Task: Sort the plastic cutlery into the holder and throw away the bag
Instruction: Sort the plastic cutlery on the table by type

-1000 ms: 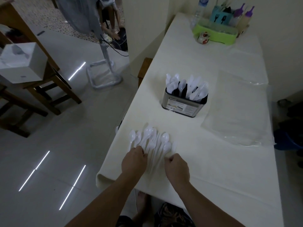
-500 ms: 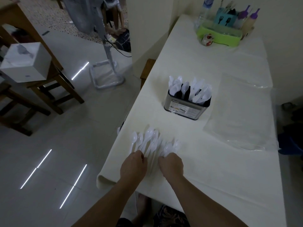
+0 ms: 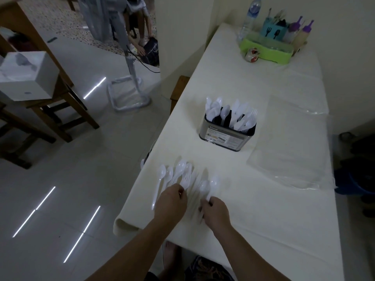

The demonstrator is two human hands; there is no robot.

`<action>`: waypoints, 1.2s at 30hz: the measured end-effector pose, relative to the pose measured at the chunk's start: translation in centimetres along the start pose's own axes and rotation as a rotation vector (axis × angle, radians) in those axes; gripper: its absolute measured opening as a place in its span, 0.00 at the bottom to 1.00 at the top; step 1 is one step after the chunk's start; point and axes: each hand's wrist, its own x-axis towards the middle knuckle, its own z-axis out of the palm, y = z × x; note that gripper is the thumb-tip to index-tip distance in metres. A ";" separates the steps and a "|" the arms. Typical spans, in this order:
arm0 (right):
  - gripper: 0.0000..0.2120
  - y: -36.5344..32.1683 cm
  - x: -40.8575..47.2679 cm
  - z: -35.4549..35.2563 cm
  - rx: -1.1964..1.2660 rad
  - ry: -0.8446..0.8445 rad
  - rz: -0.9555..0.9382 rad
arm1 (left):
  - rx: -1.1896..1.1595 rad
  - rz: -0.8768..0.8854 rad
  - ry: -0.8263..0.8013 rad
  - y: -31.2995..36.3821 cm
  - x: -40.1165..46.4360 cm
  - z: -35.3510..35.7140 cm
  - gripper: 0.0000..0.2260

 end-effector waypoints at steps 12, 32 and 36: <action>0.07 -0.4 0.7 0.9 -0.252 0.083 -0.016 | 0.076 -0.107 0.157 -1.0 -0.2 -0.3 0.06; 0.15 0.5 0.7 -0.3 0.076 -0.026 0.025 | 0.120 -0.191 0.123 -0.6 4.8 -1.3 0.08; 0.12 0.0 0.4 -0.3 0.069 -0.024 -0.002 | 0.072 -0.180 0.156 -0.9 5.0 -2.1 0.08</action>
